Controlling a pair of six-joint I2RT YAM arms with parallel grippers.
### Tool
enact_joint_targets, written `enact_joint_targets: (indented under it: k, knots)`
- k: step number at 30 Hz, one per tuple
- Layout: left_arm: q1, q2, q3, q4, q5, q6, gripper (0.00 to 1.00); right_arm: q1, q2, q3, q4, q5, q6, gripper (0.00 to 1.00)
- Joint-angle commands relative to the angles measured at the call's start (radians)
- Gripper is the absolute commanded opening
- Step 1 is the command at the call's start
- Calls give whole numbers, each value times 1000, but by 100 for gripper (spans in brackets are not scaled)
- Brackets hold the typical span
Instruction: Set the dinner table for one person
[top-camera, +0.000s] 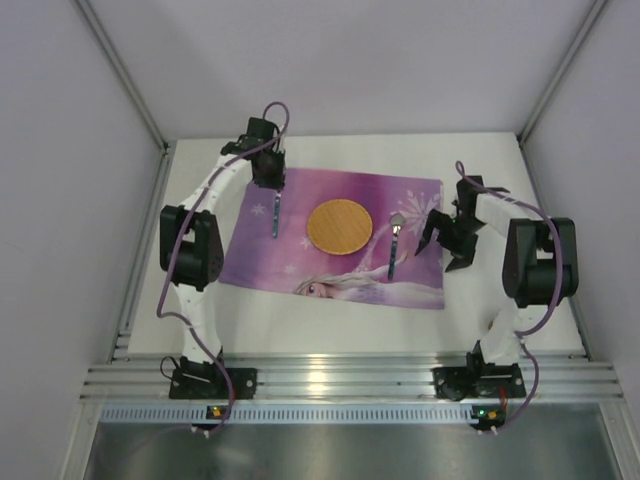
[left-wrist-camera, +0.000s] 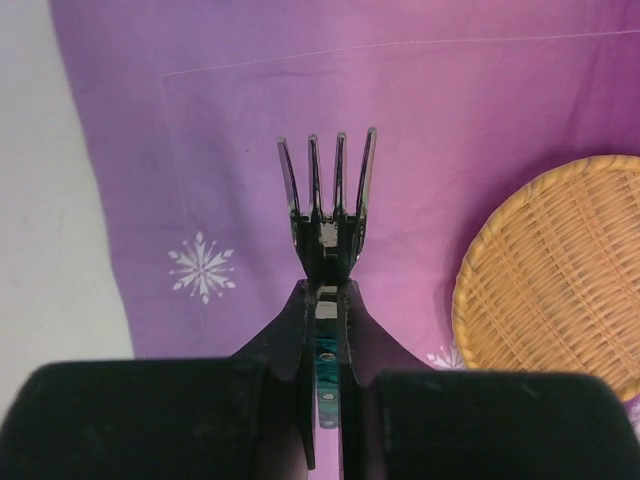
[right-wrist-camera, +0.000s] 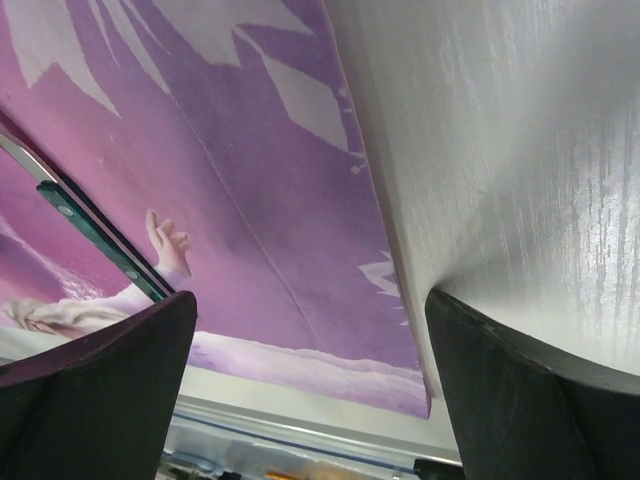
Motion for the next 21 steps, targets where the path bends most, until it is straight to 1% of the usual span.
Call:
enact_joint_targets:
  k: [1, 4, 5, 7, 8, 13, 17, 21]
  knots:
    - [-9, 65, 73, -10, -17, 23, 0, -9, -53, -43, 19, 11, -27, 98]
    - [-26, 96, 70, -27, -37, 32, 0, -10, -79, -67, 30, 3, -25, 98]
    - [-32, 99, 51, -29, -69, 36, 0, -9, -89, -74, 35, 0, -24, 99]
    - [-33, 96, 26, -26, -74, 38, 0, -9, -99, -86, 39, 0, -22, 99]
    - [-35, 94, 5, -26, -75, 39, 0, -39, -106, -89, 42, 0, -22, 99]
    - [-36, 70, -57, -30, -103, 36, 0, -50, -117, -100, 45, 3, -22, 99]
    - [-36, 57, -123, -50, -110, 4, 0, -58, -122, -98, 55, 3, -19, 99]
    - [-36, 22, -203, -6, -141, -26, 0, -81, -106, -69, 68, -20, -24, 99]
